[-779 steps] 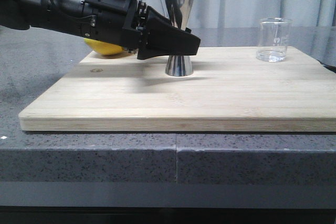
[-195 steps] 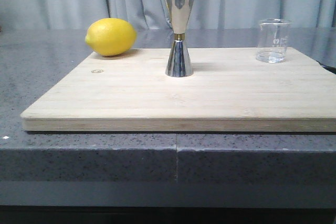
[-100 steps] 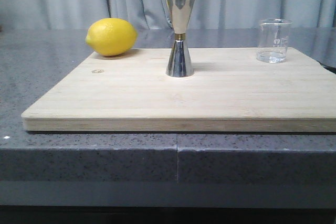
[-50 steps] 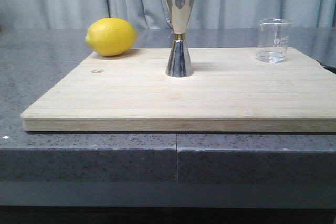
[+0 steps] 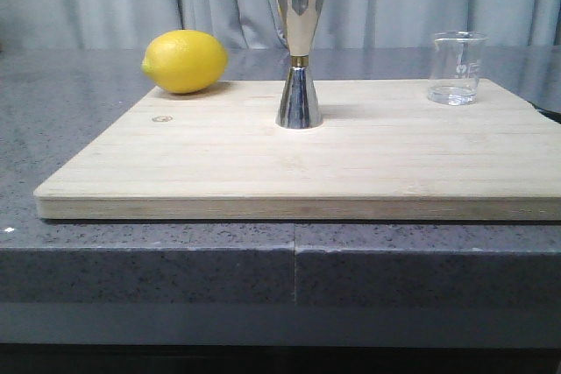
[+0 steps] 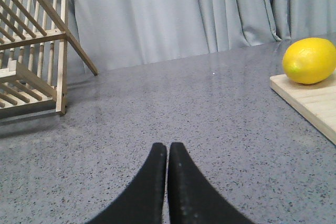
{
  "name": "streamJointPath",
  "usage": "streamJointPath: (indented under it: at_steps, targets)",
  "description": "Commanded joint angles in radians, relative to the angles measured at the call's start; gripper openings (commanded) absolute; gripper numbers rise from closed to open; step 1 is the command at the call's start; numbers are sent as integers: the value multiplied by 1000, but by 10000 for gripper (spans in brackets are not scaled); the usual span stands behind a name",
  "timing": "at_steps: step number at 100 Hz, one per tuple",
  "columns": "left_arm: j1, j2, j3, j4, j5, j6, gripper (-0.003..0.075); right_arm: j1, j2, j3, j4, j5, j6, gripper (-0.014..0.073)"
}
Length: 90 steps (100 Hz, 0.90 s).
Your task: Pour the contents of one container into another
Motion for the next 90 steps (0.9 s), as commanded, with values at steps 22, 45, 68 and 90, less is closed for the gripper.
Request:
streamJointPath:
  at_steps: [22,45,68,90]
  targets:
    - [3,9,21,-1,-72,-13,-21,-7,11,-10,-12,-87,-3,-46]
    - [3,9,21,-1,-72,-13,-21,-7,-54,132,171,-183,-5,-46]
    - [3,9,21,-1,-72,-13,-21,-7,-87,269,239,-259,-8,-46]
    - [3,9,21,-1,-72,-13,-21,-7,-87,341,243,-348,-16,-46]
